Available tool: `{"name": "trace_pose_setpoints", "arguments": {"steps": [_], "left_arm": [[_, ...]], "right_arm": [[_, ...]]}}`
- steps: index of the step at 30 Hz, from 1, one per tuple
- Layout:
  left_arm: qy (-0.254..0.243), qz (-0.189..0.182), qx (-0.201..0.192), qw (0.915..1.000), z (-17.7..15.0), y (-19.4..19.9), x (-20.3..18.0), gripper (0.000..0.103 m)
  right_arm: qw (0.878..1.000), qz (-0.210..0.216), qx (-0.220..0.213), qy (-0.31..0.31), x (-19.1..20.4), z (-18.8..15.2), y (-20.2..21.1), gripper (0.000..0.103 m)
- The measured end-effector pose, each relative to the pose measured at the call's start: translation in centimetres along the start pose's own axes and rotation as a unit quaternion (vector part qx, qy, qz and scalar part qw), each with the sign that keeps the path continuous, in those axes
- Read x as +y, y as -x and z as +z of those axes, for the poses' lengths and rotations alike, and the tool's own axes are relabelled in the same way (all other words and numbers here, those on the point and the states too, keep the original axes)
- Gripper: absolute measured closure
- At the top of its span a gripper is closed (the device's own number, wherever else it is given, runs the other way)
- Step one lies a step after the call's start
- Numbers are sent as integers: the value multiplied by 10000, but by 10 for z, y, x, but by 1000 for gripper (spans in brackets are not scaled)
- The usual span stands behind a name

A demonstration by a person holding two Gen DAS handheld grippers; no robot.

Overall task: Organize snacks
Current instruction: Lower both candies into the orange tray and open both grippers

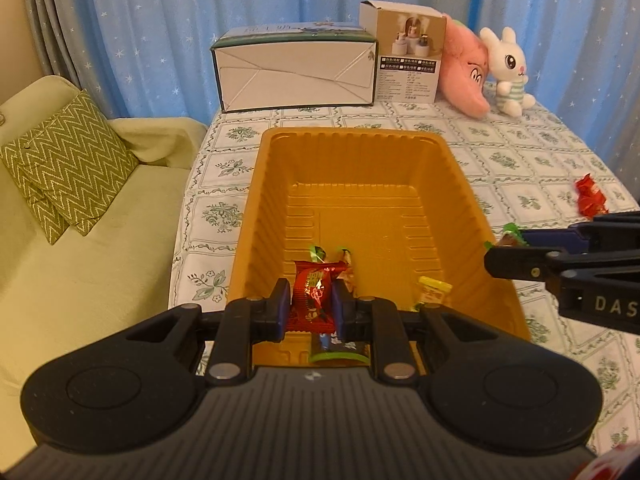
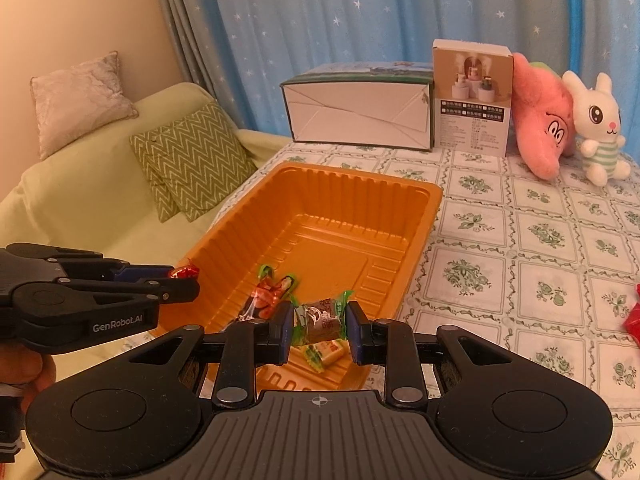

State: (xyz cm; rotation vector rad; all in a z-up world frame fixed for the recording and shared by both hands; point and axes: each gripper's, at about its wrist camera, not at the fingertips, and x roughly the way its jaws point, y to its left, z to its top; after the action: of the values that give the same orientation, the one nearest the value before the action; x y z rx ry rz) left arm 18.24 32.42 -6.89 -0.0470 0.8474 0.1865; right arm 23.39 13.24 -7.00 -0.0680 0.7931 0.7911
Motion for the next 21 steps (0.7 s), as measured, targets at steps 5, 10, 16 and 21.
{"name": "trace_pose_setpoints", "arguments": {"steps": [5, 10, 16, 21], "left_arm": [[-27, 46, 4, 10000, -2, -9, 1, 75], [37, 77, -136, 9999, -5, -2, 5, 64], [25, 163, -218, 9996, -9, 13, 9, 64], [131, 198, -250, 9994, -13, 22, 16, 64]], "right_arm": [[10000, -26, 30, -58, -2, 0, -5, 75], [9999, -25, 65, -92, -5, -2, -7, 75], [9999, 41, 113, -121, -2, -3, -10, 75], [9998, 126, 70, -162, 3, 0, -11, 75]]}}
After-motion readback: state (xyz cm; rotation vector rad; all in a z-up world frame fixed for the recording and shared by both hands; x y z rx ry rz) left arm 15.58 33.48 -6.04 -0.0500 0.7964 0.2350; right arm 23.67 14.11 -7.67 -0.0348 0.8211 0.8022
